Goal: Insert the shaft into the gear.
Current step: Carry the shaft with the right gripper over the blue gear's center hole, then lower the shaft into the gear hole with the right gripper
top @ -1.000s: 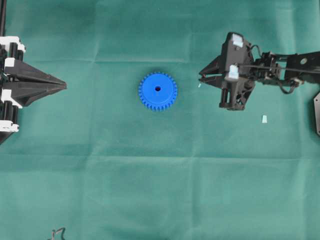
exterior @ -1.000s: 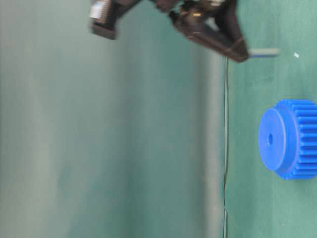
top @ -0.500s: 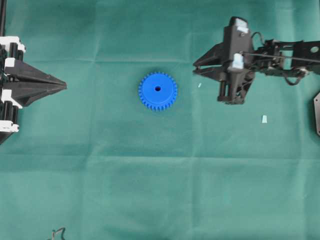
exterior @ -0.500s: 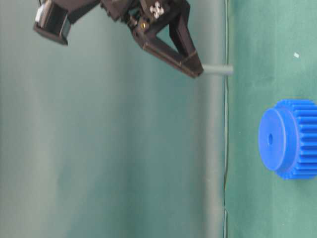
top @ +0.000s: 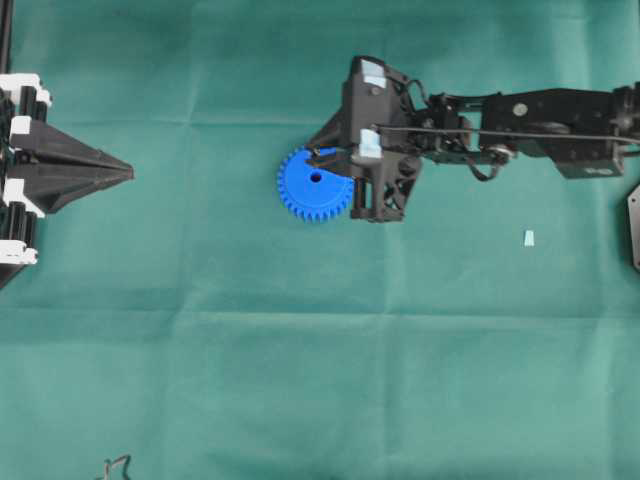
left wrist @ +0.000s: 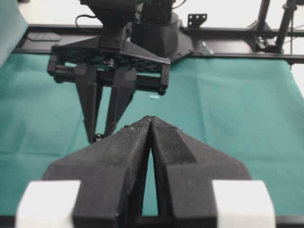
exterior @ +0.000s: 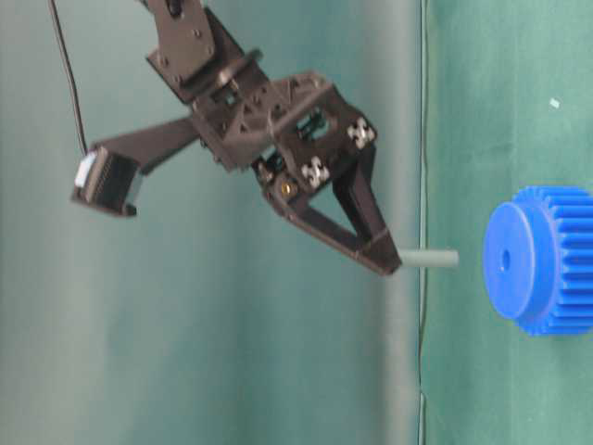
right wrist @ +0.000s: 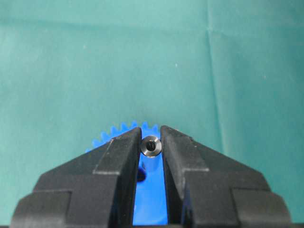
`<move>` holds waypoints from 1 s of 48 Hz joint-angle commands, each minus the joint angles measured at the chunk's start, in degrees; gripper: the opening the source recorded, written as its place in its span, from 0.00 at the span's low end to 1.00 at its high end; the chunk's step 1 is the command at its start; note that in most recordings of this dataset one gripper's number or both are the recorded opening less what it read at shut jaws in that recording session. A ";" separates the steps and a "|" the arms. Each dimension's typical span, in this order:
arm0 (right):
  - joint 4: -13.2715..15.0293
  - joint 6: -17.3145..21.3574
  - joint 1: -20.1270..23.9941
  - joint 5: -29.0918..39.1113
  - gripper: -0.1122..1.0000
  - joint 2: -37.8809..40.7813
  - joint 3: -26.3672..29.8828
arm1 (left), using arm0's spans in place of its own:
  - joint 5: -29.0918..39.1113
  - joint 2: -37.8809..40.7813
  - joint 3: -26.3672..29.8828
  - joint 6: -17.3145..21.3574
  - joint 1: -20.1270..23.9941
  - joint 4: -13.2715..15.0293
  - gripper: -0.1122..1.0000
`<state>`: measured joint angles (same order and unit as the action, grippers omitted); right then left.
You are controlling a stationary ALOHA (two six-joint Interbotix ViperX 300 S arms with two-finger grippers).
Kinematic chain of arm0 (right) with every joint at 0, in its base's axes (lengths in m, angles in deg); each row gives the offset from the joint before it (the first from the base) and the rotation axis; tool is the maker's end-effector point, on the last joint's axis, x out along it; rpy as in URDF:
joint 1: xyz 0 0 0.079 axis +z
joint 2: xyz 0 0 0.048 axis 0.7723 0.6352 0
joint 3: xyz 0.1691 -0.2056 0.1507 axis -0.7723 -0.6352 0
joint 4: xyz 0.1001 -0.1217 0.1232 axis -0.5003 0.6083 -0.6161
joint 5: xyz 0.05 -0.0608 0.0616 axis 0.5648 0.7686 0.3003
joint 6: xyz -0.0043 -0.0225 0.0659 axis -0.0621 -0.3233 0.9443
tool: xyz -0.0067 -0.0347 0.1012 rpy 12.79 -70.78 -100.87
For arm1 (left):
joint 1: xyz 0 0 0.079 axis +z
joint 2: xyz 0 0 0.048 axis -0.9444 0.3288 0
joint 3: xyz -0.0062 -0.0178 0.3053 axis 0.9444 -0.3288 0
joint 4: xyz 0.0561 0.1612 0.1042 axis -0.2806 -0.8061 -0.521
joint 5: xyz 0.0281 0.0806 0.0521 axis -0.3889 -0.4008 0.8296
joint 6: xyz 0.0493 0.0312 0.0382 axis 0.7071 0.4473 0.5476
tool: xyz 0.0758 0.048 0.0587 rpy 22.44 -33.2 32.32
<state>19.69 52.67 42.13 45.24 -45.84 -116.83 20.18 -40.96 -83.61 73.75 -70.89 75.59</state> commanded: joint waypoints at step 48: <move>-1.41 0.97 0.70 -4.83 0.25 6.77 -0.18 | 0.26 0.09 1.76 0.09 0.09 -0.18 0.10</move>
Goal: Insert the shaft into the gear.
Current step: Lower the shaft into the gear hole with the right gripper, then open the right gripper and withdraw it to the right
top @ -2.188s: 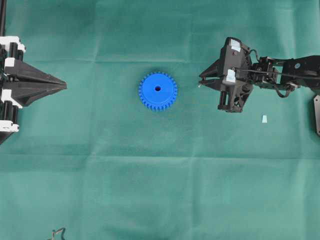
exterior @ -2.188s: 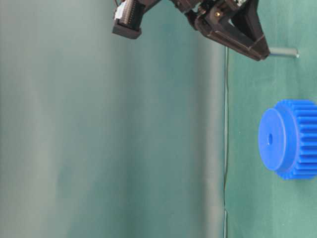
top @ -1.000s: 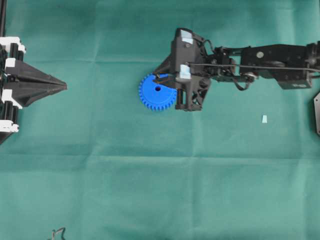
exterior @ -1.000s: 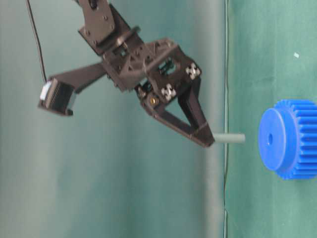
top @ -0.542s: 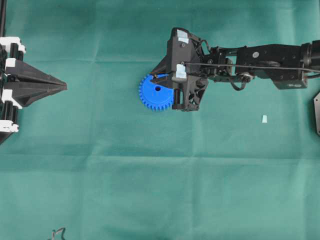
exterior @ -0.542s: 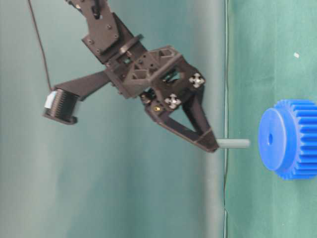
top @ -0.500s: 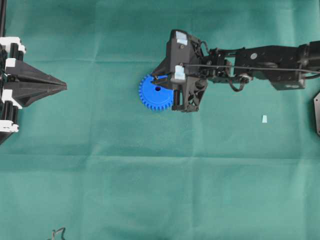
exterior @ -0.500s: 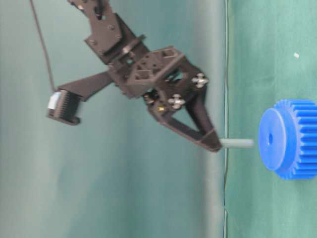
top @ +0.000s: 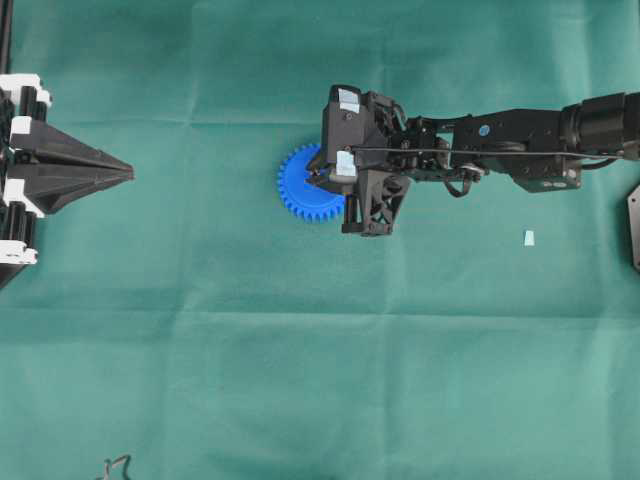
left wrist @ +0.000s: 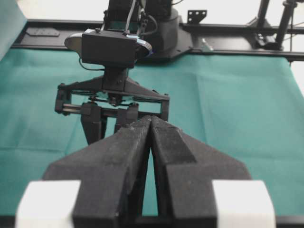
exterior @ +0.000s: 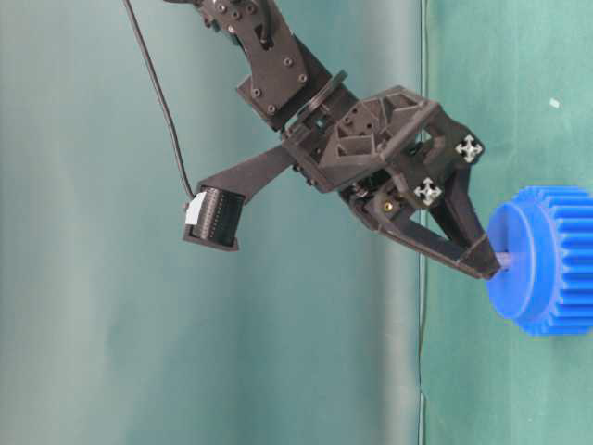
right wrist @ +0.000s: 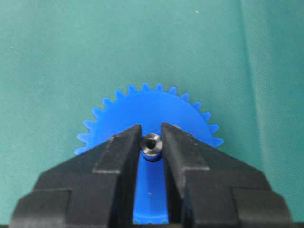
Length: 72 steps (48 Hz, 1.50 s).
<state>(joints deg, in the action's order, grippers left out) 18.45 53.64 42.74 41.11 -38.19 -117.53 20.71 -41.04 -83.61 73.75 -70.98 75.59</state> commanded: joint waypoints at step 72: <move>0.44 0.00 0.18 1.85 0.96 -18.19 -4.13 | -0.09 0.18 1.76 -0.09 0.18 -0.18 0.10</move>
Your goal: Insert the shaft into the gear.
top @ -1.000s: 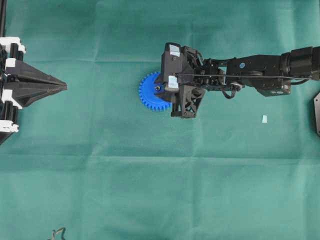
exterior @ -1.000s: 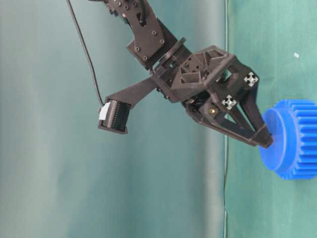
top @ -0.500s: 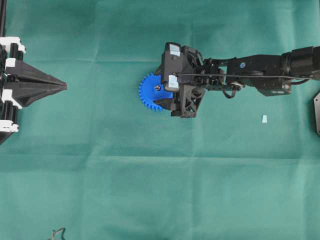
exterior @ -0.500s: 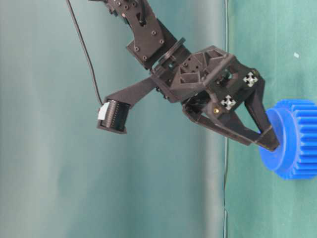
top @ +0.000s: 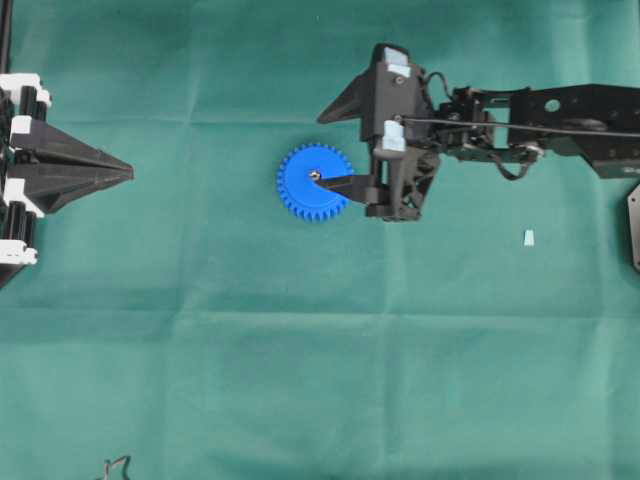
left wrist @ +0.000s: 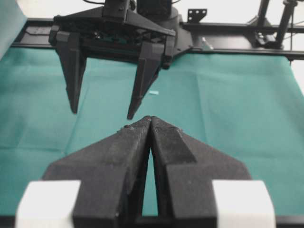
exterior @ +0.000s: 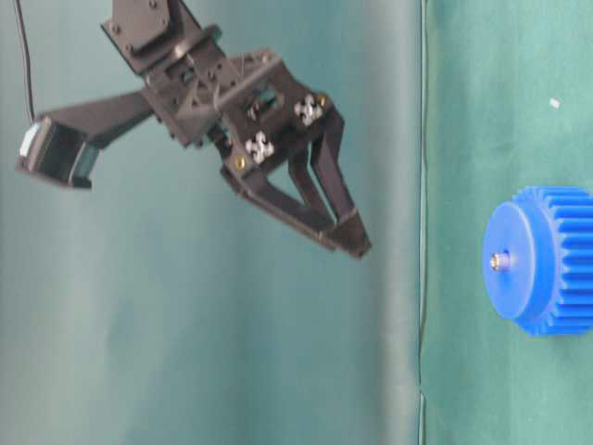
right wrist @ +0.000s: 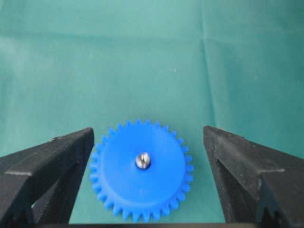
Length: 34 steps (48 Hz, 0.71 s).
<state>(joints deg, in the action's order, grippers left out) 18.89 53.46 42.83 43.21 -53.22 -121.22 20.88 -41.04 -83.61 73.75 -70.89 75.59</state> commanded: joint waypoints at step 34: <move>0.09 0.09 -0.62 4.66 0.96 -46.76 -21.53 | -0.26 -0.44 1.93 0.00 0.09 -0.18 0.10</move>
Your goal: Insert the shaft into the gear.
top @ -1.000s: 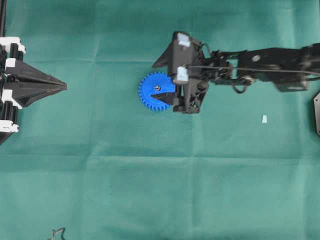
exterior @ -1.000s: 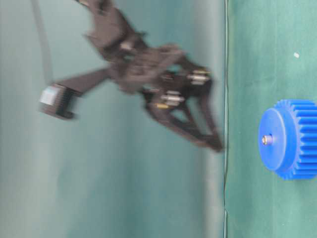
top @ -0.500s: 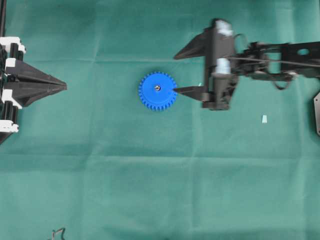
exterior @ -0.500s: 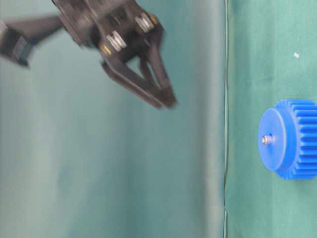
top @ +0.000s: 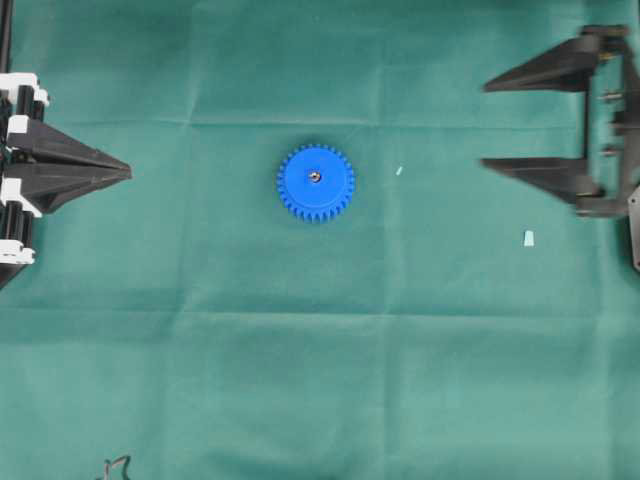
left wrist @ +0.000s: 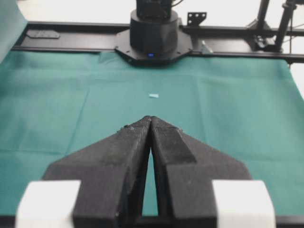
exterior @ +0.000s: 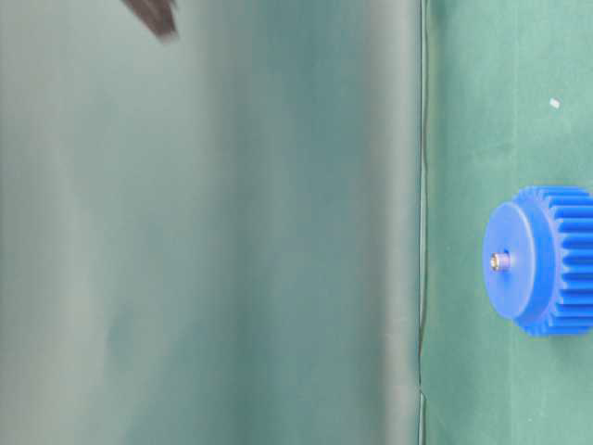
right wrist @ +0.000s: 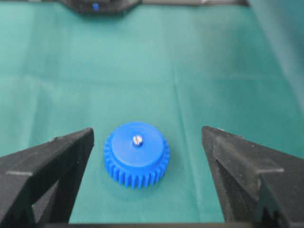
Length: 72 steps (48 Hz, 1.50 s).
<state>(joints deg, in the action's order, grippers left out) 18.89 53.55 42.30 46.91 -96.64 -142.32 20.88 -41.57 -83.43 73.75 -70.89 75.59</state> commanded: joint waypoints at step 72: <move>0.09 0.00 -0.18 3.52 0.96 -9.58 -4.31 | 0.62 -0.62 1.85 0.18 0.09 -0.18 0.10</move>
<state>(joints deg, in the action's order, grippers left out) 18.98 53.55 42.22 50.33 -106.66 -147.33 21.59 -42.36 -83.25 73.75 -70.89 75.59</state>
